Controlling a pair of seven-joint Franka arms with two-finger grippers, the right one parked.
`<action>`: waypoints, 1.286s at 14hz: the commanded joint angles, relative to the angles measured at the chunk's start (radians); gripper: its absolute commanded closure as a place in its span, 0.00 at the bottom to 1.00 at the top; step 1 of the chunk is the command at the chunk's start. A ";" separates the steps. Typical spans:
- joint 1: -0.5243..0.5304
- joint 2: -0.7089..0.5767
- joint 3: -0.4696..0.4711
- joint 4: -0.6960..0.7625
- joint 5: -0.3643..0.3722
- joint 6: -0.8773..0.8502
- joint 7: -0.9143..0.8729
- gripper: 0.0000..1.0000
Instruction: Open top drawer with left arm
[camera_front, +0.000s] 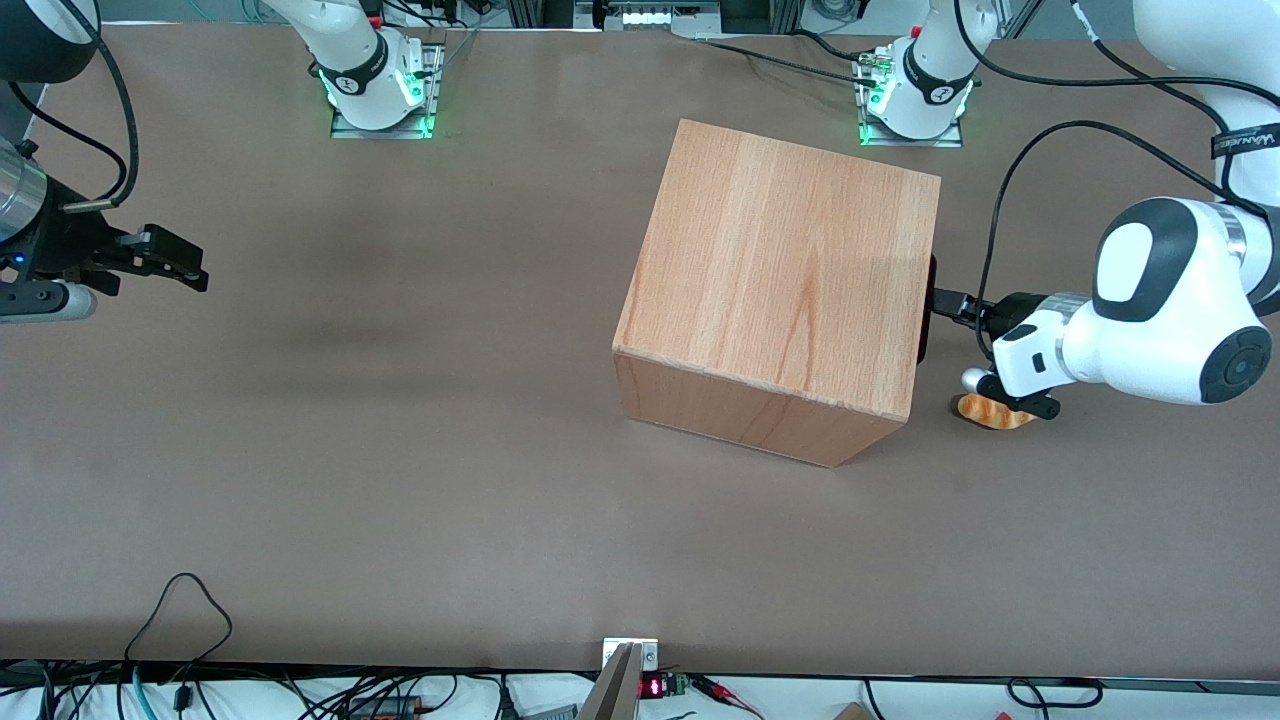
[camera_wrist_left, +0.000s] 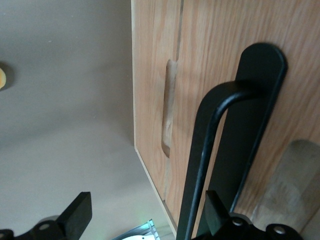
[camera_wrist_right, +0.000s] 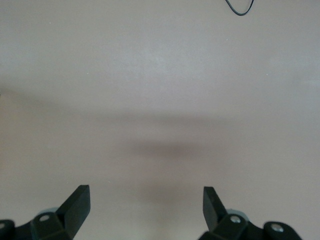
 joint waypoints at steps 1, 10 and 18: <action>-0.003 0.025 0.007 0.018 -0.022 0.026 0.023 0.00; 0.001 0.059 0.008 0.018 -0.017 0.079 0.021 0.00; 0.017 0.073 0.024 0.021 0.038 0.128 0.006 0.00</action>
